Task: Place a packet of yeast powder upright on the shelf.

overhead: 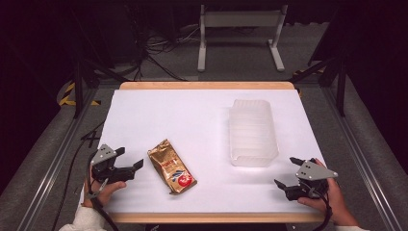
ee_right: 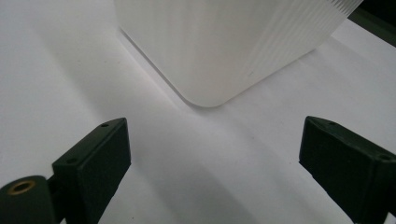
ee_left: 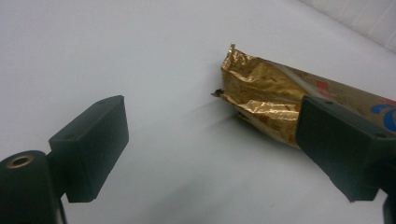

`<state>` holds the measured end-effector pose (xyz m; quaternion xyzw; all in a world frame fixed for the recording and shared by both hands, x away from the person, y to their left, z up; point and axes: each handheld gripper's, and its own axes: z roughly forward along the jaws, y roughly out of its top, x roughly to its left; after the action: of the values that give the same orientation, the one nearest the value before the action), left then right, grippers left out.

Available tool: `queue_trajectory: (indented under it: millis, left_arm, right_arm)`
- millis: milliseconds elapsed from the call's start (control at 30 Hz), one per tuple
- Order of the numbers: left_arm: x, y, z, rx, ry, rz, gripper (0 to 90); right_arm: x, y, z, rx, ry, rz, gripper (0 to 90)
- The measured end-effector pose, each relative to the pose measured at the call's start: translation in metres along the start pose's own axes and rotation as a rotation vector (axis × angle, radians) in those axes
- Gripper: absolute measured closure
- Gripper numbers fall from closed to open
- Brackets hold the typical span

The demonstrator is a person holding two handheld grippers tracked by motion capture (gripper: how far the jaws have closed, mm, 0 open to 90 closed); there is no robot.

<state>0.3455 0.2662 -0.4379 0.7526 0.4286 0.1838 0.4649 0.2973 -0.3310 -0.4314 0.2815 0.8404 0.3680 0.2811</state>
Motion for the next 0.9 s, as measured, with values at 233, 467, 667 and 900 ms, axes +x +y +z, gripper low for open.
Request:
queue_trajectory:
  millis: [233, 467, 667, 900]
  left_arm:
    - [-0.002, -0.001, 0.005, 0.016, -0.02, 0.043, 13.2]
    - [-0.003, 0.0, 0.01, 0.025, -0.044, 0.04, 13.6]
    - [-0.007, 0.004, 0.024, 0.059, -0.081, -0.028, 13.8]
    - [-0.01, 0.015, 0.049, 0.08, -0.128, -0.1, 13.9]
  right_arm:
    - [0.0, 0.0, -0.001, -0.009, -0.003, 0.003, 9.6]
    - [0.001, 0.001, 0.0, -0.001, 0.0, -0.005, 9.6]
    - [0.002, 0.0, 0.002, 0.002, 0.006, -0.001, 9.6]
    - [0.003, 0.001, 0.004, 0.009, 0.015, -0.004, 9.6]
